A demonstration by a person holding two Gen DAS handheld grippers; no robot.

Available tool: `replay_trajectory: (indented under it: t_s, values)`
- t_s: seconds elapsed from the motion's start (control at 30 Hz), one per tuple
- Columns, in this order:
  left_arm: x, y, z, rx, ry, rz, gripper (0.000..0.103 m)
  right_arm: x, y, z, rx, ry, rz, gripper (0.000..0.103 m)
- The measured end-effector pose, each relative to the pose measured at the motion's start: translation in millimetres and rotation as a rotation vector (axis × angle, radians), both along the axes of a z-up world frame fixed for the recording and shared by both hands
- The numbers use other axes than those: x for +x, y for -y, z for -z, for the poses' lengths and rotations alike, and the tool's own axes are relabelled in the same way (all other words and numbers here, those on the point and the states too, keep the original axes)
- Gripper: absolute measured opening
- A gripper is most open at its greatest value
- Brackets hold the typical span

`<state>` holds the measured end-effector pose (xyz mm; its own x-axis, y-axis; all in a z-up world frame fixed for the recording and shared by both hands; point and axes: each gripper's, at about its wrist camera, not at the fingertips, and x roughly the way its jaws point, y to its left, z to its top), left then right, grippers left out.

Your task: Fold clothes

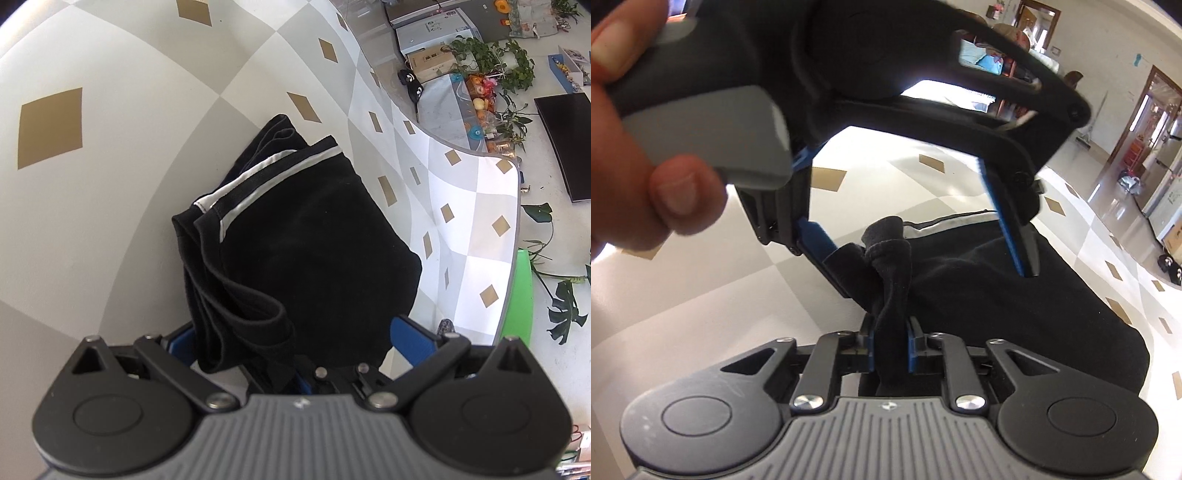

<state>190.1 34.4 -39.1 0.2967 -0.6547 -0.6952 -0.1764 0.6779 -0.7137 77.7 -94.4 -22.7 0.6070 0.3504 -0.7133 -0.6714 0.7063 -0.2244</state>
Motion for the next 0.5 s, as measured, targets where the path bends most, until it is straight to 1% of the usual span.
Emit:
replay_trajectory:
  t_s: [0.17, 0.3, 0.37, 0.5]
  values:
    - [-0.6, 2.0, 3.6, 0.009, 0.003, 0.001, 0.103, -3.2, 5.5, -13.2, 0.053, -0.012, 0.012, 0.011]
    - [-0.4, 9.6, 4.6, 0.019, 0.001, 0.017, 0.103, -5.9, 9.6, -20.6, 0.103, -0.061, 0.003, 0.011]
    - [-0.5, 13.5, 5.7, 0.017, 0.004, 0.033, 0.103, -9.9, 9.1, -22.4, 0.110, -0.074, -0.012, 0.011]
    - [-5.4, 16.4, 3.7, 0.042, 0.024, 0.033, 0.101, -12.2, 13.2, -24.2, 0.109, -0.083, -0.035, 0.012]
